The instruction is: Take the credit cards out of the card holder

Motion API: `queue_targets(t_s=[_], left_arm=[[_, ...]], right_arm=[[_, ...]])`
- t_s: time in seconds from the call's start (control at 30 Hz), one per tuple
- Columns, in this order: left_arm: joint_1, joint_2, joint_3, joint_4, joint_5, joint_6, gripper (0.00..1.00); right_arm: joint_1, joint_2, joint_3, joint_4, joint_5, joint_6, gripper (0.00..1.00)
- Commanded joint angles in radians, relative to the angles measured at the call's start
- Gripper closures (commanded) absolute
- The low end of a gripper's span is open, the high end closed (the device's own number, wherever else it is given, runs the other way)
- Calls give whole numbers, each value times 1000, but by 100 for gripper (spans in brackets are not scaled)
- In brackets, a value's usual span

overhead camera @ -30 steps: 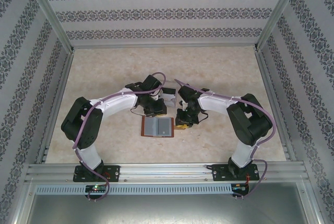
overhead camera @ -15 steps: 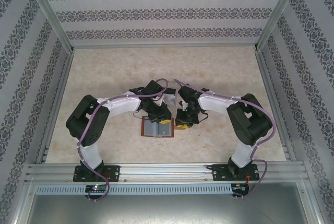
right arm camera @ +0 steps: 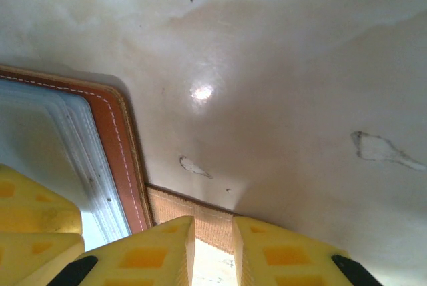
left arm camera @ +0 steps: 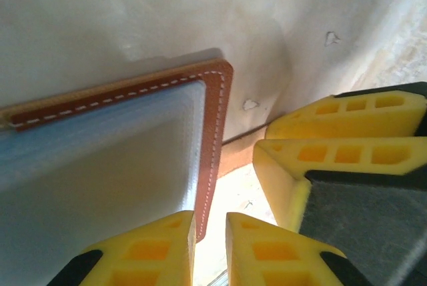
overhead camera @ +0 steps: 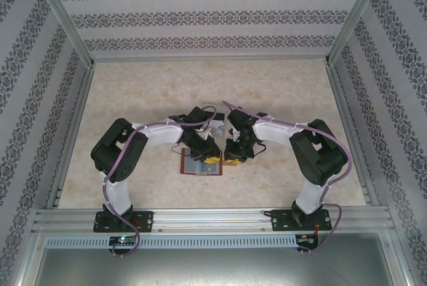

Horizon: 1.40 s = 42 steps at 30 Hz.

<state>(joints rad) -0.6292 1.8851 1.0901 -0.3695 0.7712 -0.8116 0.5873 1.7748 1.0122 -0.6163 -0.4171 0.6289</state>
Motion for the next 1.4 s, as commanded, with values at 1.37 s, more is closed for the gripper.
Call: queue_targets(t_s=[1.37], left_arm=[[-63, -4, 176, -515, -465, 169, 73]], right_arm=[[9, 51, 9, -10, 11, -36, 76]])
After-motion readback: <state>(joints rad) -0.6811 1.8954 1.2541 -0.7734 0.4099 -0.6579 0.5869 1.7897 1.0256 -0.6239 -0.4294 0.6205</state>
